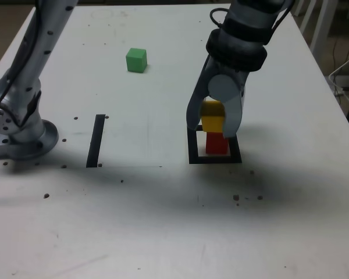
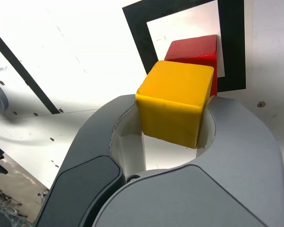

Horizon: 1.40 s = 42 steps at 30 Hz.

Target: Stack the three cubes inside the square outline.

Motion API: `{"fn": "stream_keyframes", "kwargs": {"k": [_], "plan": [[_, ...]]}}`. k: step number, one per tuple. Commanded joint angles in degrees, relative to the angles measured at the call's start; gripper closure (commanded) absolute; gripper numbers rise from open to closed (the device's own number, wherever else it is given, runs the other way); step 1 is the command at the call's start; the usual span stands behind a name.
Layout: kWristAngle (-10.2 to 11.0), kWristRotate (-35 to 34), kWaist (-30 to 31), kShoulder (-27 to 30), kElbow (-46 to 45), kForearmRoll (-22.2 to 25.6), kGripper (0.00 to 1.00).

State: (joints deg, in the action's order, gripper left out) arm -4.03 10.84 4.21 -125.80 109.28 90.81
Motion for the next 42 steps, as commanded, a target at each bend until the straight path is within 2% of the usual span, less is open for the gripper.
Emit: {"fn": "stream_keyframes", "kwargs": {"k": [1,18,20,25,27,38,42], "plan": [[-0.1,-0.1,0.1,-0.3,0.3,1.4,0.71],[-0.3,-0.2,0.6,-1.6,0.8,1.3,0.7],[-0.3,-0.2,0.6,-1.7,0.6,1.1,0.61],[-0.7,0.1,0.6,-1.9,0.0,0.6,0.16],[-0.8,0.2,0.6,-2.0,-0.1,0.5,0.07],[-0.5,0.2,0.6,-2.0,-0.6,0.4,0.04],[0.7,0.2,0.4,-1.4,-0.4,0.5,0.03]]}}
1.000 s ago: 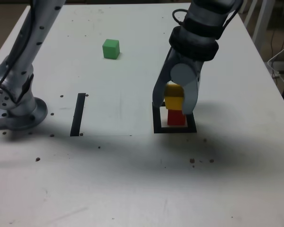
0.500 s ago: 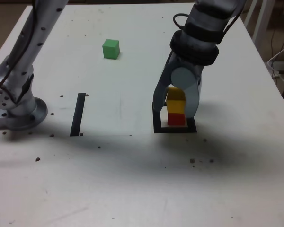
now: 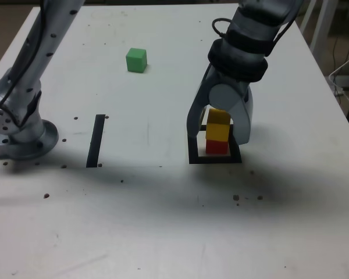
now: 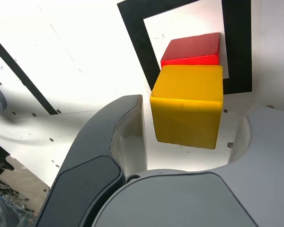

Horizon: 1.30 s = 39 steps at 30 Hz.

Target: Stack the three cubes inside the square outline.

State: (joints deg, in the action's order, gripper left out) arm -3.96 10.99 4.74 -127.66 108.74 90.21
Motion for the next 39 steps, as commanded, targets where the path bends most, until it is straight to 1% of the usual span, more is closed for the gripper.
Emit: {"fn": "stream_keyframes", "kwargs": {"k": [1,7,12,16,27,33,39], "plan": [[1.1,0.1,-0.3,0.8,0.2,1.2,0.03],[4.2,0.1,-2.3,3.9,0.3,1.7,0.01],[6.6,0.1,-5.2,7.4,-0.9,2.1,0.01],[7.4,0.9,-9.5,9.7,-3.9,2.2,0.01],[9.9,4.5,-23.3,12.4,-11.0,1.5,0.01],[11.9,9.2,-30.5,13.8,-13.8,0.6,0.01],[14.2,15.6,-37.4,14.6,-17.2,-2.0,0.01]]}}
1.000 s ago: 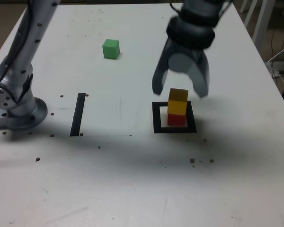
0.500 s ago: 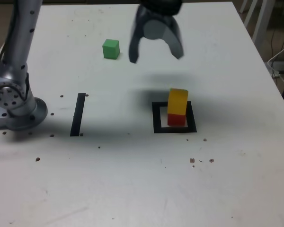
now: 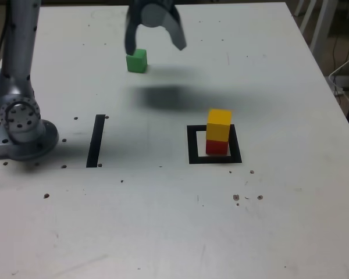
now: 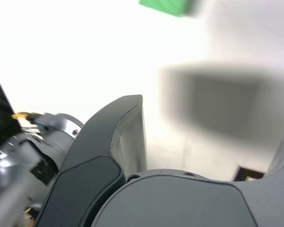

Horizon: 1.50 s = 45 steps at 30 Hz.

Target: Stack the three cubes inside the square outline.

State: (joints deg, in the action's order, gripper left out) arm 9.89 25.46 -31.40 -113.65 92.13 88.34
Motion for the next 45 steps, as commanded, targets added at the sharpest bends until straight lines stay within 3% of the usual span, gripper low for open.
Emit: {"fn": "stream_keyframes", "kwargs": {"k": [1,14,26,33,36,42,45], "plan": [[0.7,2.2,-2.4,0.7,-1.2,-0.8,0.01],[5.0,14.6,-12.9,1.5,-7.2,-11.5,0.01],[4.9,20.2,-15.7,-1.0,-10.1,-16.7,0.05],[3.6,21.1,-15.7,-4.3,-10.4,-18.1,0.11],[3.3,21.0,-15.7,-5.2,-10.5,-18.5,0.21],[3.3,20.7,-15.7,-5.7,-10.7,-19.8,0.62],[3.2,21.1,-15.7,-5.8,-10.8,-20.3,0.71]]}}
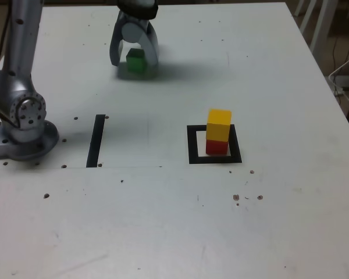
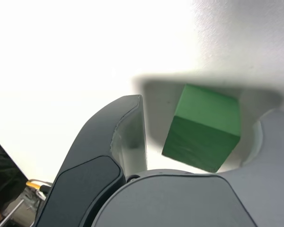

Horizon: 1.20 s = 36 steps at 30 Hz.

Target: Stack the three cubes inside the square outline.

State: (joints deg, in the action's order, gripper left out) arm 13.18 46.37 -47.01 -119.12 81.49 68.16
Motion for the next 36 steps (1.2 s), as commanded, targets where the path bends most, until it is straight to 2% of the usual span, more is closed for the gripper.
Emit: {"fn": "stream_keyframes", "kwargs": {"k": [1,26,31,36], "plan": [[-0.2,0.3,-0.1,-0.4,-0.1,-0.1,0.71],[-2.1,-0.3,2.1,0.5,-0.2,0.4,0.72],[-2.7,-2.0,5.1,2.6,0.6,2.5,0.72],[-3.9,-5.4,10.7,5.4,2.8,6.1,0.72]]}}
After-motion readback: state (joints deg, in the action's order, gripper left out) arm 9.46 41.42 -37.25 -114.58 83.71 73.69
